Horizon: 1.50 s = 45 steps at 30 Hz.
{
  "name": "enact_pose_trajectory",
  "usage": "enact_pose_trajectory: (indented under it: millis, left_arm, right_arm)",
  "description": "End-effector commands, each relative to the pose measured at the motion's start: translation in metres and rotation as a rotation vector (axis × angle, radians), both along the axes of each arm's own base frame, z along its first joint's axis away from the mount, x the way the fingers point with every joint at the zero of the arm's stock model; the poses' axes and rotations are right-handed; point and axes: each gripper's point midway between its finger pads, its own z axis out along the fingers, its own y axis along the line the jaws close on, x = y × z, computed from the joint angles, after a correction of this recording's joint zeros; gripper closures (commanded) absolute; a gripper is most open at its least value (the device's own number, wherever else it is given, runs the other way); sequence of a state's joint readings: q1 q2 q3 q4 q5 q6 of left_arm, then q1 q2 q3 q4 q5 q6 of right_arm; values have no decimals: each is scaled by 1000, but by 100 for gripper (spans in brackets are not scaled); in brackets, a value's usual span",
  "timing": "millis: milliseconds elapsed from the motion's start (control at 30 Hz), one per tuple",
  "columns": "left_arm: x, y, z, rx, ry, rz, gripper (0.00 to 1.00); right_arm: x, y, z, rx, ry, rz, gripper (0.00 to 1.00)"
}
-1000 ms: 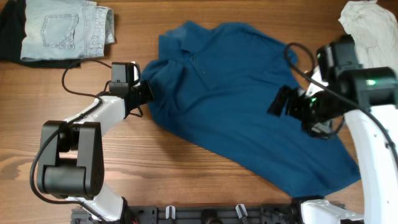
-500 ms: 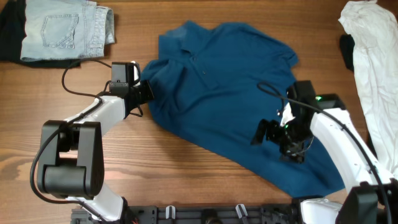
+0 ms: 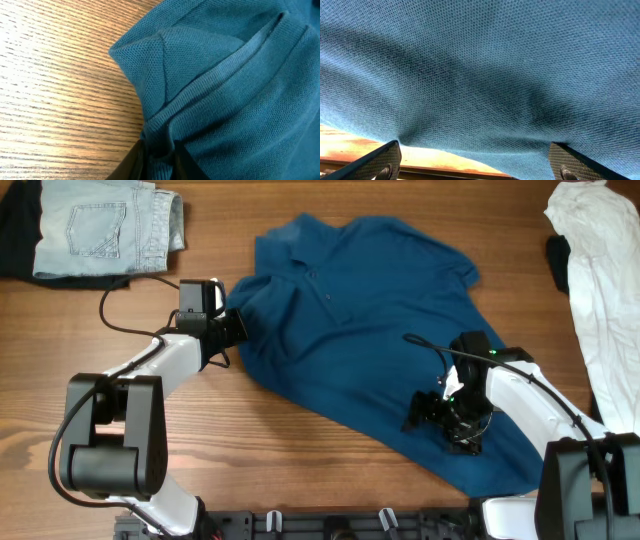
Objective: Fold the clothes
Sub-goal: 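Grasp the shirt's lower right hem with the right gripper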
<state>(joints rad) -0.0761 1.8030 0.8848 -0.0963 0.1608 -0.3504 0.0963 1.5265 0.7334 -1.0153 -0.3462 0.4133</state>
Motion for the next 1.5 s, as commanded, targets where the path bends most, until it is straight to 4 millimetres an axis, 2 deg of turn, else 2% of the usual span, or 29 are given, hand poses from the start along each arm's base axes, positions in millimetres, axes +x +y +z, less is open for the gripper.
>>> enact_pose_trajectory:
  millis: [0,133,200,300,333,367,467,533,667,833,933,1067,1267,1467]
  left_arm:
    - [-2,2,-6,10,14,4,81]
    - [-2,2,-6,10,13,4,81]
    - [-2,2,-6,10,13,4,81]
    - [-2,2,-6,10,13,4,81]
    - [-2,2,-6,10,14,4,80]
    - [-2,2,-6,10,14,4,80]
    - [-2,2,-6,10,14,4,80]
    - [-2,2,-6,10,14,4,80]
    - [-2,2,-6,10,14,4,80]
    - [-2,2,-6,10,14,4,80]
    - [-2,2,-6,9,14,4,80]
    - [-3,2,-6,9,14,4,80]
    - [-3,2,-6,9,14,4,79]
    - [-3,2,-6,9,14,4,79]
  right_arm:
    - [-4,-5,-4,-28,11,25,5]
    - [-8,-12,-7,-84,39,-28,4]
    - [0,-19,-10,-134,11,-54,5]
    - [15,-16,-13,-126,-45,-85,7]
    - [15,-17,-13,-141,-26,-148,13]
    - [10,-17,-12,-154,5,-179,15]
    - [-4,-20,-9,-188,80,-232,16]
    - [-7,-20,-7,-194,94,-244,16]
    - [-9,-21,-4,-215,115,-293,13]
    - [-21,-33,0,-293,187,-392,11]
    - [-18,-37,-1,-301,190,-452,10]
    - [-4,-48,-5,-288,154,-536,9]
    - [-5,-59,-5,-306,165,-579,9]
    - [-11,-58,-5,-314,188,-588,7]
